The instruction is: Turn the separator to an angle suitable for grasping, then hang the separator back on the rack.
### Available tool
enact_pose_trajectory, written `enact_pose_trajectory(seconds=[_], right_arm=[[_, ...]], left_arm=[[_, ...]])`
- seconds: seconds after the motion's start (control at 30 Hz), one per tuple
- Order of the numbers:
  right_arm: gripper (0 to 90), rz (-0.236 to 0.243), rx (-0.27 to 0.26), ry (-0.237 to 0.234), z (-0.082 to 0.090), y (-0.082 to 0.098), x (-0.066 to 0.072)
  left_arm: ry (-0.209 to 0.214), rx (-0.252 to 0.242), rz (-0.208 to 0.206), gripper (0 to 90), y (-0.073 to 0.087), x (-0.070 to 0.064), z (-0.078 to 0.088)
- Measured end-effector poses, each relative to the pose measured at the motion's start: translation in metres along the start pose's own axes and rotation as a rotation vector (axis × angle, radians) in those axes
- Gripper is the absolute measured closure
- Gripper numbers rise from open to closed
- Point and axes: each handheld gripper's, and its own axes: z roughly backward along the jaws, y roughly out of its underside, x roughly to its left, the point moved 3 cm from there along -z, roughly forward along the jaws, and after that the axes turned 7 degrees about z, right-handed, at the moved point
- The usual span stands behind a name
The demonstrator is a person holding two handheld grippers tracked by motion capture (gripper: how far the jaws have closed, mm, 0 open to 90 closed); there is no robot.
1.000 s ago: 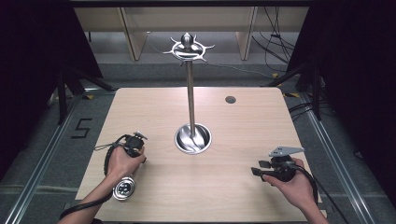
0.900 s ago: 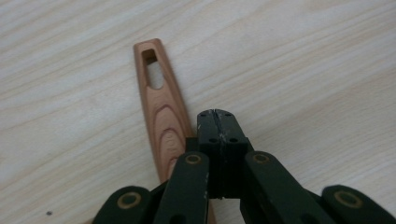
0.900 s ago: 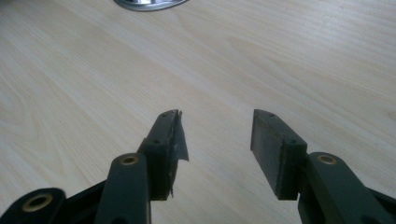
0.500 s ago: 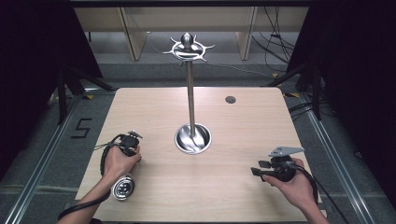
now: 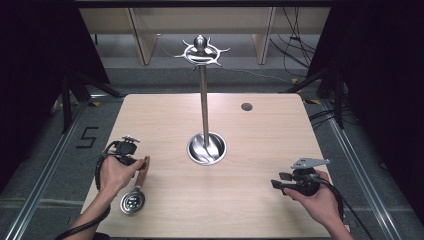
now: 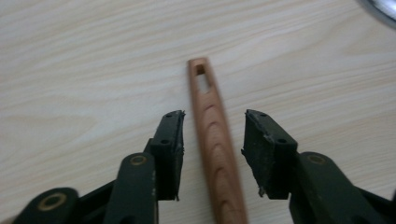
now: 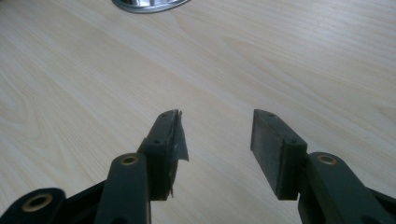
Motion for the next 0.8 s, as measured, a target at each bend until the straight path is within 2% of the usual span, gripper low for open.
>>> enact_pose_trajectory(seconds=[0.03,0.07,0.1,0.17,0.27,0.33,0.37,0.43,0.47,0.5,0.53,0.57,0.6,0.63,0.67,0.7,0.73,0.77,0.8], right_arm=[[52.9,-0.015,0.019,-0.004,0.001,0.0,0.001],[52.9,-0.015,0.019,-0.004,0.001,0.0,0.001],[52.9,0.014,0.008,0.004,0.0,0.0,0.0],[52.9,0.031,-0.006,0.004,-0.001,0.0,0.0],[52.9,0.009,0.009,-0.002,0.0,0.0,0.001],[52.9,0.009,0.033,0.004,0.001,-0.001,0.0],[52.9,-0.009,0.021,-0.018,0.0,-0.002,0.001],[52.8,0.0,0.015,-0.019,-0.001,-0.002,0.001],[52.9,0.001,-0.014,-0.007,-0.003,-0.003,0.001],[52.8,-0.005,0.012,-0.016,-0.002,-0.004,0.001],[52.8,-0.005,0.012,-0.016,-0.002,-0.004,0.001],[52.8,-0.013,-0.03,-0.018,-0.007,-0.005,0.002],[52.8,-0.013,-0.03,-0.018,-0.007,-0.005,0.002],[52.8,0.007,0.001,-0.02,-0.004,-0.005,0.001],[52.8,0.013,0.015,-0.023,-0.003,-0.005,0.002],[52.8,-0.014,0.023,-0.029,-0.002,-0.005,0.004],[52.8,-0.014,0.023,-0.029,-0.002,-0.005,0.004],[52.8,0.025,0.004,-0.014,-0.003,-0.006,0.001],[52.8,0.025,0.004,-0.014,-0.003,-0.006,0.001]], left_arm=[[0.007,0.007,0.063,52.3,0.004,0.003,-0.001],[0.007,0.007,0.063,51.0,0.004,0.003,-0.001],[0.029,0.008,0.063,49.6,0.006,0.007,-0.001],[0.032,0.011,0.061,48.2,0.006,0.009,0.0],[0.016,0.013,0.066,46.6,0.007,0.011,0.007],[0.015,0.041,0.069,45.7,0.01,0.012,0.008],[0.012,0.059,0.065,44.5,0.014,0.012,0.008],[0.015,0.073,0.069,42.3,0.018,0.013,0.007],[0.017,0.087,0.071,42.3,0.02,0.013,0.006],[0.024,0.103,0.078,41.8,0.024,0.014,0.005],[0.024,0.103,0.078,41.8,0.024,0.014,0.005],[0.021,0.119,0.082,41.8,0.028,0.014,0.005],[0.021,0.119,0.082,41.8,0.028,0.014,0.005],[0.017,0.141,0.083,42.1,0.029,0.014,0.006],[0.017,0.141,0.083,42.6,0.029,0.014,0.006],[0.021,0.161,0.076,42.9,0.03,0.014,0.006],[0.021,0.161,0.076,43.3,0.03,0.014,0.006],[0.036,0.178,0.08,44.1,0.032,0.012,0.006],[0.036,0.178,0.08,44.5,0.032,0.012,0.006]])
